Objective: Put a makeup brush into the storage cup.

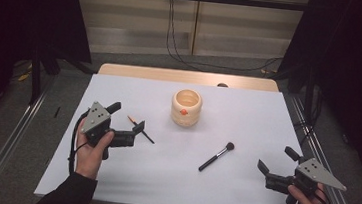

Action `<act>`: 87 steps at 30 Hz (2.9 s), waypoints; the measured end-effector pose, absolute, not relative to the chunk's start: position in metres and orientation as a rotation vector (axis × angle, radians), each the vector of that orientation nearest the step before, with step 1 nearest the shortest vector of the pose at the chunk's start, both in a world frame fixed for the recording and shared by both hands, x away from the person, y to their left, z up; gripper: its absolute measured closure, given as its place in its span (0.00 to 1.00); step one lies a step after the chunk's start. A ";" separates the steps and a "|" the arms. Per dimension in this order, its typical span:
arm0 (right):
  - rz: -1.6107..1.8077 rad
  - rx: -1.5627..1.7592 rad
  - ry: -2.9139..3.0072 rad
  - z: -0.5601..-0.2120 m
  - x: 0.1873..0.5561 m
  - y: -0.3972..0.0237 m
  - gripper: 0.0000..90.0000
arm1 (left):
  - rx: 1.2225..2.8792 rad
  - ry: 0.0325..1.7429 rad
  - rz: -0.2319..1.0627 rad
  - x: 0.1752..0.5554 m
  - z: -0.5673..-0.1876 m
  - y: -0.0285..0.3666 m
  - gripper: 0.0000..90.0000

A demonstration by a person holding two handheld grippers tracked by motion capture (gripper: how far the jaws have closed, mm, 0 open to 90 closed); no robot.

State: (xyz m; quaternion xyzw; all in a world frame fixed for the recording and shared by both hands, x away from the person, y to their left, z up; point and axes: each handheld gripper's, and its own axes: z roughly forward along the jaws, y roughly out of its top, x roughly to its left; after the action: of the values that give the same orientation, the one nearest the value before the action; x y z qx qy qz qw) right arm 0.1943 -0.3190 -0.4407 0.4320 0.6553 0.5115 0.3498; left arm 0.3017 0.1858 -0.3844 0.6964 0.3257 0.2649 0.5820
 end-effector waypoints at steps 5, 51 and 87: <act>1.328 1.109 1.705 -0.441 0.195 -0.319 0.00 | 1.618 0.776 0.603 0.315 -0.373 0.181 0.02; 1.324 1.108 1.706 -0.442 0.194 -0.320 0.00 | 2.009 1.198 0.443 0.397 -0.363 0.165 0.06; 1.325 1.106 1.711 -0.443 0.194 -0.320 0.00 | 2.257 1.704 0.035 0.440 -0.400 0.160 0.14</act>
State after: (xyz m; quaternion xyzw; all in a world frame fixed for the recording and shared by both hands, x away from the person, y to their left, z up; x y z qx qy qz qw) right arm 0.1938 -0.3197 -0.4426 0.4264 0.6601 0.5110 0.3483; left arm 0.4398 0.1601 -0.4004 0.7882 0.5951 0.0124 0.1562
